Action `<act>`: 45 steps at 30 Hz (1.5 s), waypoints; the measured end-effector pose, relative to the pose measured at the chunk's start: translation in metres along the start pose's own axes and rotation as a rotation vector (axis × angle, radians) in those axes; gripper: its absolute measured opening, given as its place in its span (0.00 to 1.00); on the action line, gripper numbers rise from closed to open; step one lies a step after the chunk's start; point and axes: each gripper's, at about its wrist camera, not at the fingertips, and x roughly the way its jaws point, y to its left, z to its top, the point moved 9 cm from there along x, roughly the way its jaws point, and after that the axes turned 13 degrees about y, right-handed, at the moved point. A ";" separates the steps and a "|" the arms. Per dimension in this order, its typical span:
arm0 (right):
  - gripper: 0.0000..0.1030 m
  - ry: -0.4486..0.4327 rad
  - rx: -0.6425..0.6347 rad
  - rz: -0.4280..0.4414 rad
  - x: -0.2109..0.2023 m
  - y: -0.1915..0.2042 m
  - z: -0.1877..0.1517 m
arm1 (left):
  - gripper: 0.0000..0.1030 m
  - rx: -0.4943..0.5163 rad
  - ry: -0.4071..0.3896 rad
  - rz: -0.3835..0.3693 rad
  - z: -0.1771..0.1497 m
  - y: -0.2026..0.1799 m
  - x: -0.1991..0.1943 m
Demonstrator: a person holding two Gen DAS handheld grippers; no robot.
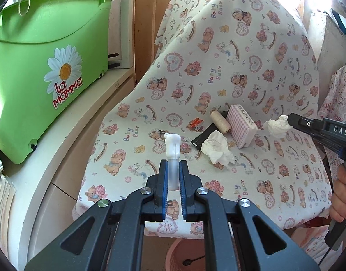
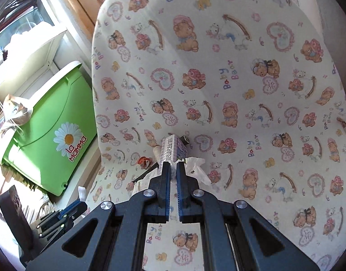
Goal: Collect trash
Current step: 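Hold the white tube in the left gripper while the right gripper grasps the tissue, then lower both grippers into the wastebasket and open them to drop tube and tissue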
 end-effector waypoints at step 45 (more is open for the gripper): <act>0.06 0.244 -0.076 0.028 -0.031 0.051 -0.220 | 0.08 0.084 0.322 -0.072 -0.140 -0.046 0.018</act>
